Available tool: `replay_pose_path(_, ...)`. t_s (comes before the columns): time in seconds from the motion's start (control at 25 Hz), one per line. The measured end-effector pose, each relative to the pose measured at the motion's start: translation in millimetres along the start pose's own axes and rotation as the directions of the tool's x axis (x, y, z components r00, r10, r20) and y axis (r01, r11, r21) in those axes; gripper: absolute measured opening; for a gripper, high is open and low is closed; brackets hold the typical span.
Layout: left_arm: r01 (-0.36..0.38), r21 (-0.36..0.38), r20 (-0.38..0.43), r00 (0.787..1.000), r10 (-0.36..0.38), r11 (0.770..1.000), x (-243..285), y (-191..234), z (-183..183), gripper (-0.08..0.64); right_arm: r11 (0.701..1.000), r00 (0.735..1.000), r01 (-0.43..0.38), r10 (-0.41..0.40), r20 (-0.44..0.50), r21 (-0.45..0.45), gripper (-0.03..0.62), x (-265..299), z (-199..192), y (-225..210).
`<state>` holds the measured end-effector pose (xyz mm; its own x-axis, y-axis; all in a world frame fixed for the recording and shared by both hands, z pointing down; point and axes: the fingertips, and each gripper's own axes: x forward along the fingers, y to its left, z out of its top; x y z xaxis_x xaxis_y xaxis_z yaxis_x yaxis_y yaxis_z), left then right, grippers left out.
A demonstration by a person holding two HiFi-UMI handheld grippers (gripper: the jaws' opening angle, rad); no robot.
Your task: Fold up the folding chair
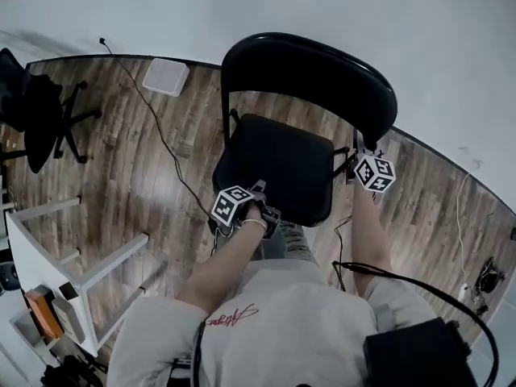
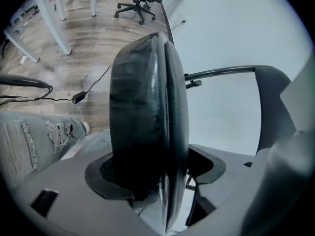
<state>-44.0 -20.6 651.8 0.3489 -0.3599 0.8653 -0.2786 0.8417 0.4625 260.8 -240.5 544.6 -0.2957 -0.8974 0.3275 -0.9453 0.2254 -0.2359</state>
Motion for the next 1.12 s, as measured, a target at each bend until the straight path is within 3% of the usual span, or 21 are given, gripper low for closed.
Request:
replay_pose_path(0.28,0.012,-0.008,0.141,0.99,-0.011,1.0,-2.1,-86.5,8.7,0.319,0.999,0.999,-0.026,0.027,-0.039,0.034,0.014,50.4,24.9,-31.8)
replay_pose_path(0.48,0.144,0.013,0.129,0.981,-0.145,0.989,17.7,-166.7,5.2,0.217,0.998,0.998,-0.043,0.045,-0.05,0.046,0.014,81.2,43.6,-47.2)
replay_pose_path(0.64,0.135,0.055,0.189,0.971,-0.143,0.989,27.2,-200.4,14.2,0.201,0.994,0.996,-0.05,0.057,-0.071,0.093,0.014,98.1,45.6,-62.2)
replay_pose_path(0.84,0.193,0.122,0.221,0.951,-0.216,0.974,36.8,-249.9,24.9,0.161,0.989,0.994,-0.054,0.066,-0.085,0.137,0.014,118.1,49.2,-75.0)
replay_pose_path(1.12,0.145,0.091,0.237,0.958,-0.162,0.985,47.7,-284.4,21.3,0.152,0.99,0.99,-0.102,0.111,-0.09,0.1,0.014,125.9,59.9,-74.5)
